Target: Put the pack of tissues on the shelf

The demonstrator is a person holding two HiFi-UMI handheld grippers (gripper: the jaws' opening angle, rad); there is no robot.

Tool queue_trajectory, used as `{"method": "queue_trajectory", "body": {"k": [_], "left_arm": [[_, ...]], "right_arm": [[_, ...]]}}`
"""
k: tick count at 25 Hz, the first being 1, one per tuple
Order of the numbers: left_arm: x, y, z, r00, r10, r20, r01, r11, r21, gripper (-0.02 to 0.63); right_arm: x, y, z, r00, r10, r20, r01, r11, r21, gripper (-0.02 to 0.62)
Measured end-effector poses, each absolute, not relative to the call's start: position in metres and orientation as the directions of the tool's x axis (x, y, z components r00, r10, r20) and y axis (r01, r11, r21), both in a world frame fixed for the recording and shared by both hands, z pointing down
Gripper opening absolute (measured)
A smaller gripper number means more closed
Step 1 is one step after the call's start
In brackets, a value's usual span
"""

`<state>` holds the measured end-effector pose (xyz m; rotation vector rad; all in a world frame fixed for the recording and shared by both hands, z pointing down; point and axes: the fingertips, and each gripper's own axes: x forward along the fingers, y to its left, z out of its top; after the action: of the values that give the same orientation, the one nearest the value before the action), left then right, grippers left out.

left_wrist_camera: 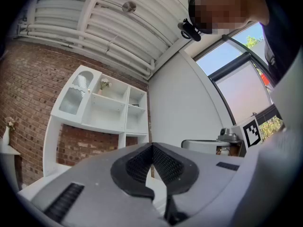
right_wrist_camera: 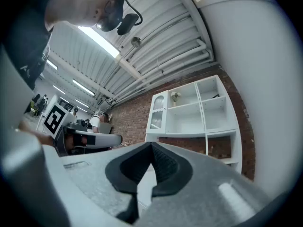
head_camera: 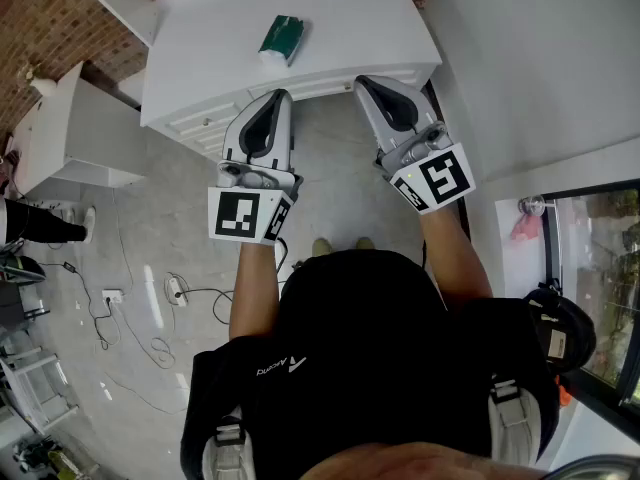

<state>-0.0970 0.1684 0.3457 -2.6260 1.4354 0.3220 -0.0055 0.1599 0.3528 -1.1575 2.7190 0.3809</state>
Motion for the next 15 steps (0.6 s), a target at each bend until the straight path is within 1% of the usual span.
{"method": "queue_trajectory", "body": {"k": [8,15], "left_arm": [[-0.117,0.16,0.352,0.526,-0.812,-0.252,-0.841,-0.54,-0.014,-0.002],[-0.141,0.135,0.369,0.535,-0.813,-0.227,-0.839,-0.543,-0.034,-0.002]], "right_arm": [[-0.021,0.153,0.352,-0.672,-0.695,-0.258,-0.739,0.655,0.158,0.0],[-0.044,0.146,0.359,-0.655,-0.717,-0.238,-0.755,0.635,0.165,0.0]]}}
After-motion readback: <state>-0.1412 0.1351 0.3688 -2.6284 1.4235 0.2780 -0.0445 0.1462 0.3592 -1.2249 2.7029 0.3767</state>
